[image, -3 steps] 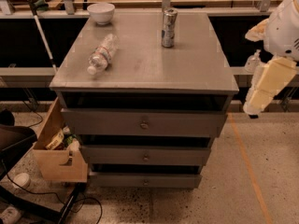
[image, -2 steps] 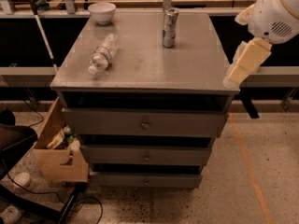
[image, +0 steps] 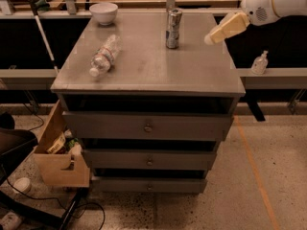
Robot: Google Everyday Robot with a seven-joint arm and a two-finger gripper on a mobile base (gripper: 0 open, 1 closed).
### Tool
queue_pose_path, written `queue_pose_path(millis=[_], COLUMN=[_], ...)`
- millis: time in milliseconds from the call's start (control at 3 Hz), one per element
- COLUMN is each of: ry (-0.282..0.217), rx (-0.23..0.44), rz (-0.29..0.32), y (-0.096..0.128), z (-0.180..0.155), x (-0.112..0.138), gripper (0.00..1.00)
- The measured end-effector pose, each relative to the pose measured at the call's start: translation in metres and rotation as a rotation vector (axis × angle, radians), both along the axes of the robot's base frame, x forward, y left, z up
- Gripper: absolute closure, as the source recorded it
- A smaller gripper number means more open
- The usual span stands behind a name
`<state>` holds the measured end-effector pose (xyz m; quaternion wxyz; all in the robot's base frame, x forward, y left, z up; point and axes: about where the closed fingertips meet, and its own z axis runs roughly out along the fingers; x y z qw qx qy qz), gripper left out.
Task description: Pick redbull can
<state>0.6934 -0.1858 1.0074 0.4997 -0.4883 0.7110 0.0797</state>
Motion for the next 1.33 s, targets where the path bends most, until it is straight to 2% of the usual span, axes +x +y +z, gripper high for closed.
queue_pose_path(millis=[333,667,1000,1333], ry=[-0.107,-0.112,-0.111,-0.084], rx=[0.215,0.250,0.247,0.307], rz=[0.000,-0.012,-0.010,-0.021], y=[0.007,0.000,0.002,0.014], z=[-0.005,-0.015,-0.014,-0.033], x=[0.068,0.083,0.082,0.095], gripper=[0.00,0.00,0.00,0.00])
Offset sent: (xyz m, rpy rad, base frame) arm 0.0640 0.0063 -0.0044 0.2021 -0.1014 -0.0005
